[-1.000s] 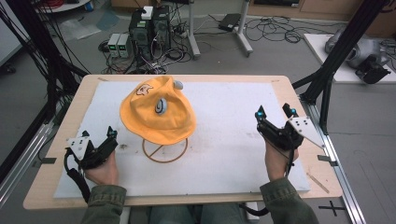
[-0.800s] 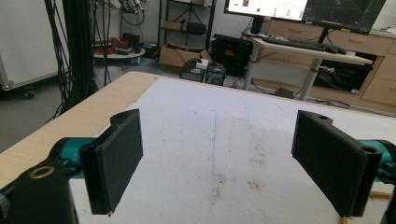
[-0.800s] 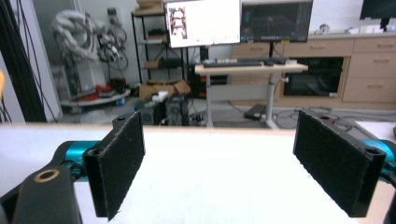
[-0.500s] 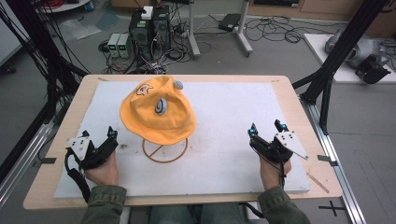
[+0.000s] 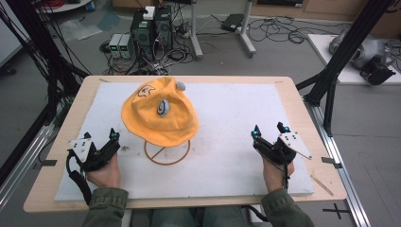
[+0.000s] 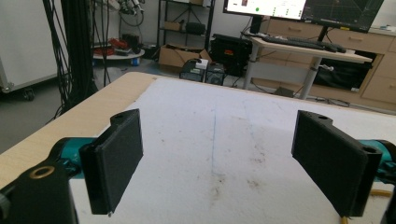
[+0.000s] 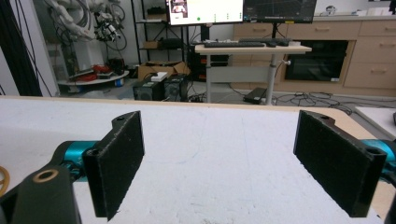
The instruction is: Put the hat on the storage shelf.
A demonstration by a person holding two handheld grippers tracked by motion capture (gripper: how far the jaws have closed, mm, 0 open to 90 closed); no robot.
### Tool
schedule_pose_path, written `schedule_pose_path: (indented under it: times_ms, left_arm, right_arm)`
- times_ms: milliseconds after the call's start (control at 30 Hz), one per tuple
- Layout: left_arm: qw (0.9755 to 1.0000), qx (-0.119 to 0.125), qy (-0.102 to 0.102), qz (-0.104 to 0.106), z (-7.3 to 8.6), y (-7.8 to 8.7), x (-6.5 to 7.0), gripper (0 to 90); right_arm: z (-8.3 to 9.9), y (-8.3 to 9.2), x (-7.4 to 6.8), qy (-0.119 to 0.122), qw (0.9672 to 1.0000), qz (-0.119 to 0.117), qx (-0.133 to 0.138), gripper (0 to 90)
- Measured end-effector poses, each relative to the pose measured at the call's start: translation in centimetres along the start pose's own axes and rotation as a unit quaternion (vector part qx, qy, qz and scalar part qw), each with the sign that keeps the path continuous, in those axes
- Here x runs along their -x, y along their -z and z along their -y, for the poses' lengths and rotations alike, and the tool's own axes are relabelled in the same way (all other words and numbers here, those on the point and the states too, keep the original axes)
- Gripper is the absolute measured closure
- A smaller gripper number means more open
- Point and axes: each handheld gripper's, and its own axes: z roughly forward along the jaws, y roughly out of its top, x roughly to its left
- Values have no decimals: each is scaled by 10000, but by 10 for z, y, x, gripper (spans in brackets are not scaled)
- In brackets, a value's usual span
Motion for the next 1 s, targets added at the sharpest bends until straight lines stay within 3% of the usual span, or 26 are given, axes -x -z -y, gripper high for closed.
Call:
schedule_pose_path:
  times_ms: [267,1000]
  left_arm:
    - [10000,-45,-18,17,1,0,0,169]
    - [10000,-45,-17,23,1,0,0,170]
  right_arm:
    - [2,-3,2,-157,9998,7,-155,161]
    - [2,-4,2,-195,9996,-8,-204,161]
